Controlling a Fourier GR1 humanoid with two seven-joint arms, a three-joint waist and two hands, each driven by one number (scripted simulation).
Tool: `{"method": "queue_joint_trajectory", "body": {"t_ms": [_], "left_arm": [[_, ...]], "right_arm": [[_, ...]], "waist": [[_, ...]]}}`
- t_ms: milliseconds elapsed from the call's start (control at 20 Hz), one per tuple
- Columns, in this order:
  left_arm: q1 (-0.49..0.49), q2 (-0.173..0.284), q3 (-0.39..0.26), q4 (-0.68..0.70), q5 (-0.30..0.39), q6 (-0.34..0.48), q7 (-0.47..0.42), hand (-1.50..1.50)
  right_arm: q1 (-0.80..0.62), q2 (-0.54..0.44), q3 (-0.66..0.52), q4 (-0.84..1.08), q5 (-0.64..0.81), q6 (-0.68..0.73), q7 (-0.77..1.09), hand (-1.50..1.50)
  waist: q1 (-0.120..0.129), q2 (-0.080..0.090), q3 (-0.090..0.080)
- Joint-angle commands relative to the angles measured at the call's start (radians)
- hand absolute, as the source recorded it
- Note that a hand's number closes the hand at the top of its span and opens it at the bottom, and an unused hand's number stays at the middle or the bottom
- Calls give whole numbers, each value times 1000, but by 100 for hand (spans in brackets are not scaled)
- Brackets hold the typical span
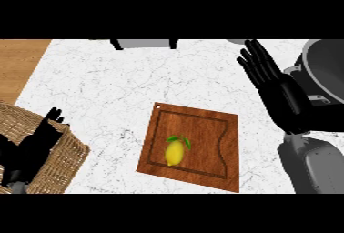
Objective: Pick the lemon from the cutting board and place it in the pot
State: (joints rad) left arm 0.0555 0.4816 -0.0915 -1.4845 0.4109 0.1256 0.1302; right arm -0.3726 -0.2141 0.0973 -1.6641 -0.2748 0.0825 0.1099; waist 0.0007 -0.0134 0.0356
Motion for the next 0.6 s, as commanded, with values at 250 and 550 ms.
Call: {"method": "queue_joint_trajectory", "body": {"t_ms": [250,550], "left_arm": [[-208,-21,71,-158,-37,118,-120,0],[-151,-50,30,-213,-49,149,-89,0]], "right_arm": [[-85,-95,-14,80,-106,244,-37,150],[4,-274,69,70,361,125,-212,-150]], "waist": [[-5,21,-34],[-30,17,-34]]}}
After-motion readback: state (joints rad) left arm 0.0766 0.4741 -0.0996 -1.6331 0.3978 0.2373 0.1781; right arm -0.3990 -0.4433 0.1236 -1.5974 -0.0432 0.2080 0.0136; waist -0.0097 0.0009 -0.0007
